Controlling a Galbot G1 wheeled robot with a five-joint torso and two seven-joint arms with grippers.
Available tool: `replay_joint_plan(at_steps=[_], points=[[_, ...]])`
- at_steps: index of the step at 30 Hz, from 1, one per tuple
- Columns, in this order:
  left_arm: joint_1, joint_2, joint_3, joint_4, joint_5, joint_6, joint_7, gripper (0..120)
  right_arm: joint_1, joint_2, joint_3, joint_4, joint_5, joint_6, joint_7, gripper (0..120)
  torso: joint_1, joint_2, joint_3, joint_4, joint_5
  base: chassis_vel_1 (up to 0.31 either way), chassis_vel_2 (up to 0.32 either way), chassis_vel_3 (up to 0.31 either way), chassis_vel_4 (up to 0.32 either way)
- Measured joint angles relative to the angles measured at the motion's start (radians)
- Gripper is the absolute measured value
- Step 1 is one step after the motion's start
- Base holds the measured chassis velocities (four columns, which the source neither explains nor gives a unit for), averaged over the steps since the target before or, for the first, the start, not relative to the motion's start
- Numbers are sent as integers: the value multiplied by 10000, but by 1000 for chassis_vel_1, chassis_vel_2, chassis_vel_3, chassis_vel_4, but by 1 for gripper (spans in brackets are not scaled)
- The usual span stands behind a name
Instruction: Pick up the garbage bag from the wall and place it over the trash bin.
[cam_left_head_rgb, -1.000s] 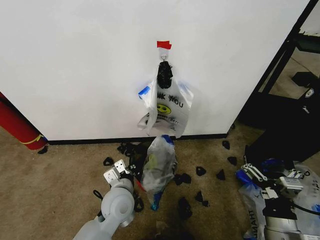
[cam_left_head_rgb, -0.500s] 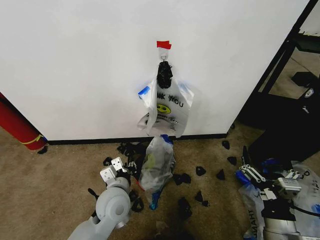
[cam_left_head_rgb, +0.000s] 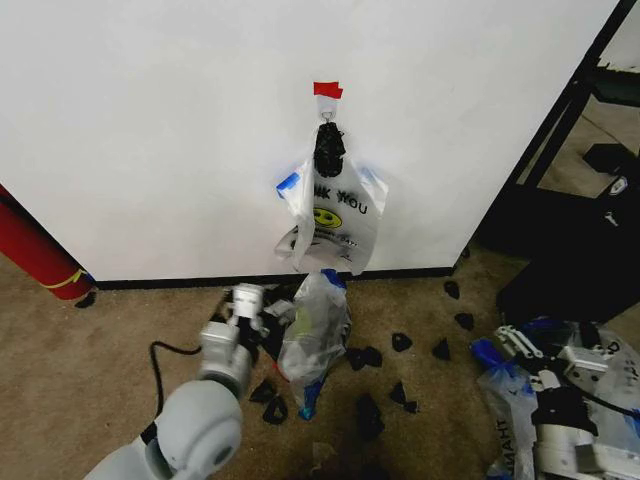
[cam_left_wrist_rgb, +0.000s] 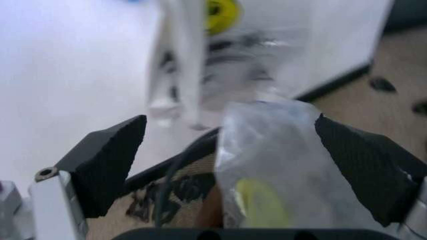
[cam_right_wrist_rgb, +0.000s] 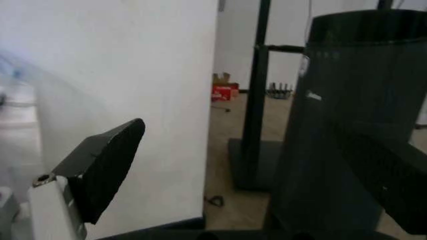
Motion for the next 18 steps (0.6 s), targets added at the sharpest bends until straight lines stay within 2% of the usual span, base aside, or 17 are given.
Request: replay_joint_plan(at_steps=[1, 3, 6, 7, 10, 18], points=[[0, 0, 0, 0, 0, 0, 0, 100, 0, 0, 0, 0, 0, 0, 0, 100, 0, 0, 0, 0, 0, 0, 0, 0, 0], [-648, 53, 604, 20, 13, 420, 214, 100, 34, 7, 19, -41, -1, -53, 34, 100, 0, 0, 0, 0, 0, 0, 0, 0, 0], [-1740, 53, 2019, 218, -185, 1047, 334, 100, 46, 76, -24, -168, -18, -60, 35, 100, 0, 0, 0, -2, 1, 0, 0, 0, 0], [-1740, 53, 2019, 218, -185, 1047, 334, 100, 46, 76, -24, -168, -18, -60, 35, 100, 0, 0, 0, -2, 1, 0, 0, 0, 0], [-2503, -88, 2973, 808, -241, 1315, 332, 100, 50, 133, -32, -239, -28, -51, 27, 100, 0, -1, 0, -2, 2, 0, 0, 0, 0], [-3256, -564, 3596, 2082, -115, 1380, 182, 100, 37, 163, -26, -256, -36, 24, -20, 100, 0, 0, 0, -2, 1, 0, 0, 0, 0]])
